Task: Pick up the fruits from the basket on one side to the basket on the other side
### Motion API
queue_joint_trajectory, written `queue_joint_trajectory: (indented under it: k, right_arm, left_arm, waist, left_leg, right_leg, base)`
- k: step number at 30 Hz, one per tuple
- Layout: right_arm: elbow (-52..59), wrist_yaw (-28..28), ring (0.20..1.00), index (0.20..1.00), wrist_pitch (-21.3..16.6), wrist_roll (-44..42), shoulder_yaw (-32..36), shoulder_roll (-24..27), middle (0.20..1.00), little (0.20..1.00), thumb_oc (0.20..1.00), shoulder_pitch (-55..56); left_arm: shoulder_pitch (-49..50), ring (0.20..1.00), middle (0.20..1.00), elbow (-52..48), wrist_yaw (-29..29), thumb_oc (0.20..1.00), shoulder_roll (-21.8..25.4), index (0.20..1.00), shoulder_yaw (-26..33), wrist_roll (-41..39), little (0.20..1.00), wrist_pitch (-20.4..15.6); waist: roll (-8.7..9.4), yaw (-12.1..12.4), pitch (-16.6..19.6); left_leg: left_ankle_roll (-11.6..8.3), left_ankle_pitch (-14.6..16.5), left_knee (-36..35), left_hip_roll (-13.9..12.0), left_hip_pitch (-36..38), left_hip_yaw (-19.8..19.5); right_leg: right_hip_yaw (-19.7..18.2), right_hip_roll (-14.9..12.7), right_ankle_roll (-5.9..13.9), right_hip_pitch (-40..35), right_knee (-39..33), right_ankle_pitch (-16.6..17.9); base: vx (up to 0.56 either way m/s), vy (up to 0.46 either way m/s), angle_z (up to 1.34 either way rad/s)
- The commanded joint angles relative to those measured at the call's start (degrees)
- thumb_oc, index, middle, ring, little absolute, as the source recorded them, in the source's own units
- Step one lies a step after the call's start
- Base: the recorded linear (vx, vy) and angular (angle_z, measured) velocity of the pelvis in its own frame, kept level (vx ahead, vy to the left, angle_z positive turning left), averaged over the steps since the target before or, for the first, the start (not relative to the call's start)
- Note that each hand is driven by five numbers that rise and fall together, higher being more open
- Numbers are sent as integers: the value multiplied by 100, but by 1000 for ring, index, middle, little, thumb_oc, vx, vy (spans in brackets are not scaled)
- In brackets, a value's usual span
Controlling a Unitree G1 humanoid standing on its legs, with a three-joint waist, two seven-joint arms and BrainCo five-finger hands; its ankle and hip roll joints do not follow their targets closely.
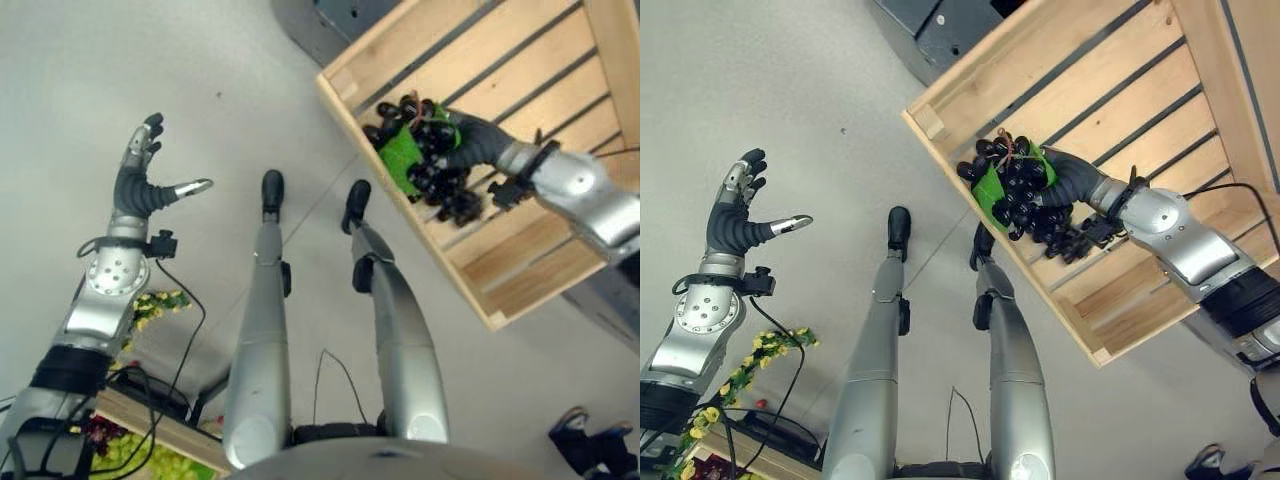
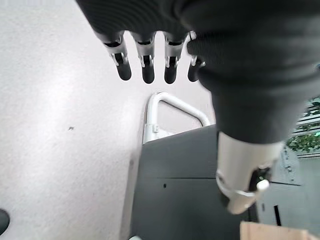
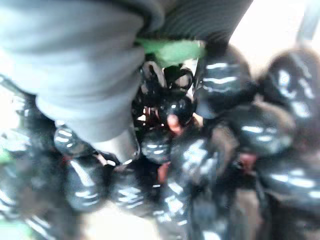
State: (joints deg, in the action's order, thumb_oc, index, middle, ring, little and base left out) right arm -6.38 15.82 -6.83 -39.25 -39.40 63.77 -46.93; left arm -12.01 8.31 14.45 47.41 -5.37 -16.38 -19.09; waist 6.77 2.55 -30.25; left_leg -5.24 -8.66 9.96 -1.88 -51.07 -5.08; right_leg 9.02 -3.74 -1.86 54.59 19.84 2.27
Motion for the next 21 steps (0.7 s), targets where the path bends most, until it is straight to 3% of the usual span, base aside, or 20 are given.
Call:
queue_joint_trajectory:
  k: [1,7,21]
  right_arm:
    - [732,464,200,200,-338,-793,-266,-19,200,200,200,-13]
    - [1116,852,200,200,-176,-1370,-12,-206,200,200,200,579]
    - [1296,1035,200,200,-65,-1946,825,-1096,200,200,200,1441]
  left_arm:
    - [118,1000,1000,-152,-86,1000,-13,1000,89,263,1000,-315]
    - [91,1000,1000,8,-214,1000,-89,1000,59,361,1000,-330]
    - [375,1000,1000,142,-546,1000,-486,1000,98,514,1000,-185]
  waist:
    - [-156,-260,45]
    - [-182,-209,45]
    - [-191,-93,45]
  left_leg:
    - [-113,361,86,-116,489,-128]
    - [-101,467,117,-55,1109,-123]
    - [-70,513,-241,-84,2567,-248]
  right_leg:
    - [-26,-284,890,-519,120,-292]
    - [25,-357,916,-1247,16,-280]
    - [200,-391,936,-2748,-191,-402]
  base:
    - [-29,23,9]
    - [-5,14,4]
    - [19,4,6]
